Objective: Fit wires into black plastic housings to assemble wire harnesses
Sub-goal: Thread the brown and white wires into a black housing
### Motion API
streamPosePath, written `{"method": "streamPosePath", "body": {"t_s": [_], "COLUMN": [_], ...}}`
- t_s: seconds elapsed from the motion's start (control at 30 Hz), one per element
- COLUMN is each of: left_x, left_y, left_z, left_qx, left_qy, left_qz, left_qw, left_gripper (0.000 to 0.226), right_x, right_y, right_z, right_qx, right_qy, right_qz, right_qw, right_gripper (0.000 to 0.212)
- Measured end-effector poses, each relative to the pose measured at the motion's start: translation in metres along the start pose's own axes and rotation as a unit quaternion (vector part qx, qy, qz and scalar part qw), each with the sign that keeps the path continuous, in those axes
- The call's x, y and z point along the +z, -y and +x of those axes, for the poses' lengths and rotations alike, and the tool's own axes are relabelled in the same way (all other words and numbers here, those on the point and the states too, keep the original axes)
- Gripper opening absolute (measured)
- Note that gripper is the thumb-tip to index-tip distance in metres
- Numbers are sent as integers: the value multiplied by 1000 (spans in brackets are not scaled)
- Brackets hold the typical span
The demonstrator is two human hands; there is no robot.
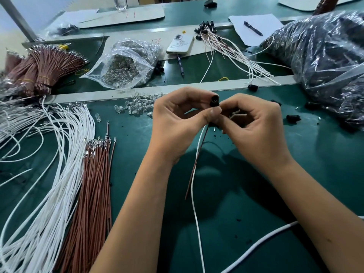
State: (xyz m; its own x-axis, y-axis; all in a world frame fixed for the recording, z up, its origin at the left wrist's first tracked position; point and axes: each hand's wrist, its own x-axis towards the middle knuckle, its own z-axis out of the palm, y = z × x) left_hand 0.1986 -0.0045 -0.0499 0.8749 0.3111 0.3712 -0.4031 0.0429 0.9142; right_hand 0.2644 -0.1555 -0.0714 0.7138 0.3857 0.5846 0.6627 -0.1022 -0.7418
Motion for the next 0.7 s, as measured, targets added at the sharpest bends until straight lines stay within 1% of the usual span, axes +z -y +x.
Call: {"method": "streamPosePath", "body": {"t_s": [0.07, 0.2, 0.33, 0.53, 0.7], "left_x": [-1, 1, 3, 1, 2], "left_y": [-2, -4, -4, -4, -5], "left_z": [0, -1, -2, -1, -1], "left_qx": [6, 18, 19, 28, 35], "left_qy": [7, 17, 24, 11, 10], "left_qz": [1, 4, -7, 13, 21], "left_qw": [1000, 1000, 1000, 999, 999], "left_gripper": [26, 31, 34, 33, 34], "right_x": [0, -3, -4, -2, -3], "right_y": [1, -2, -1, 1, 3], "right_z": [1, 2, 2, 2, 2], "right_qx": [-4, 5, -8, -23, -32], "right_qy": [-1, 19, 6, -14, -17], "right_qz": [10, 49, 45, 29, 10], "right_qw": [1000, 999, 999, 999, 999], "right_gripper": [16, 5, 17, 17, 12]}}
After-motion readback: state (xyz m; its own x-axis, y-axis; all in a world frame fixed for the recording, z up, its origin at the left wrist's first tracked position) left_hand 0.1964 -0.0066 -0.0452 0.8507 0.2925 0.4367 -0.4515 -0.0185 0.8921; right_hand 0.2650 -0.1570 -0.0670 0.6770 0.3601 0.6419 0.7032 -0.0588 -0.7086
